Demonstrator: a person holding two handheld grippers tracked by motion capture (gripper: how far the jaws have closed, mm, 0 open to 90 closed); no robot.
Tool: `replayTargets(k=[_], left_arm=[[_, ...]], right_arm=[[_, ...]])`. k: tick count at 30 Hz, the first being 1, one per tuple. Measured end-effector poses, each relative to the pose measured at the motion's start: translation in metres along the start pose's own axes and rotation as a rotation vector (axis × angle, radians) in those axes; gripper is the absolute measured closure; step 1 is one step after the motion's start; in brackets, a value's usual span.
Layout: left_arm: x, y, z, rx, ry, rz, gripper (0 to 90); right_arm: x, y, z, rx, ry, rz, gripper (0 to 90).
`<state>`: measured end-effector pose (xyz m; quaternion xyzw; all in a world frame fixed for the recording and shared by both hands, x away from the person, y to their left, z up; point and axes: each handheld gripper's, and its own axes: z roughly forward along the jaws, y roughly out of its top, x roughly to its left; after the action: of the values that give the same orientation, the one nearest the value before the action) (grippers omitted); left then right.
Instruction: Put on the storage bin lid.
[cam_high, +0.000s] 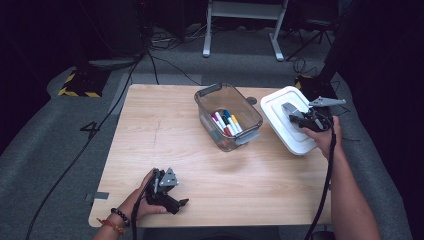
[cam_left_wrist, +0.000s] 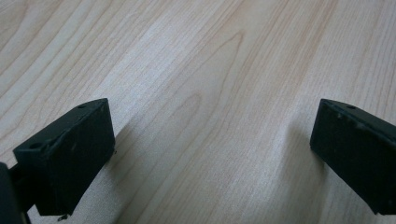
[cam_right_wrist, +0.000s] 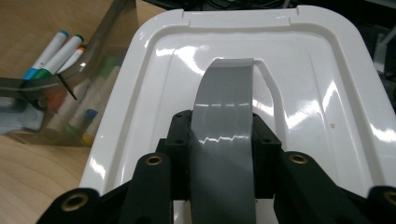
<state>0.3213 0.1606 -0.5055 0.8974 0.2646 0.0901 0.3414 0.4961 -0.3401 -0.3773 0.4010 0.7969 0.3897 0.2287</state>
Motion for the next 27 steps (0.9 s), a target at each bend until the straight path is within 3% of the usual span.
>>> replayTargets(k=[4,6,11,27], left_arm=[[0.0,0.0,0.0,-0.002,0.001,-0.001,0.1],[0.0,0.0,0.0,0.0,0.002,-0.002,0.1],[-0.001,0.0,0.0,-0.001,0.004,-0.004,0.2],[-0.001,0.0,0.0,-0.001,0.006,-0.006,0.1]], right_arm=[[0.0,0.014,-0.01,-0.021,-0.01,-0.007,67.9],[0.002,0.021,-0.014,-0.036,0.011,-0.006,67.9],[0.012,0.041,-0.016,-0.04,0.006,-0.042,68.0],[0.053,0.08,0.015,-0.016,0.06,-0.084,68.0]])
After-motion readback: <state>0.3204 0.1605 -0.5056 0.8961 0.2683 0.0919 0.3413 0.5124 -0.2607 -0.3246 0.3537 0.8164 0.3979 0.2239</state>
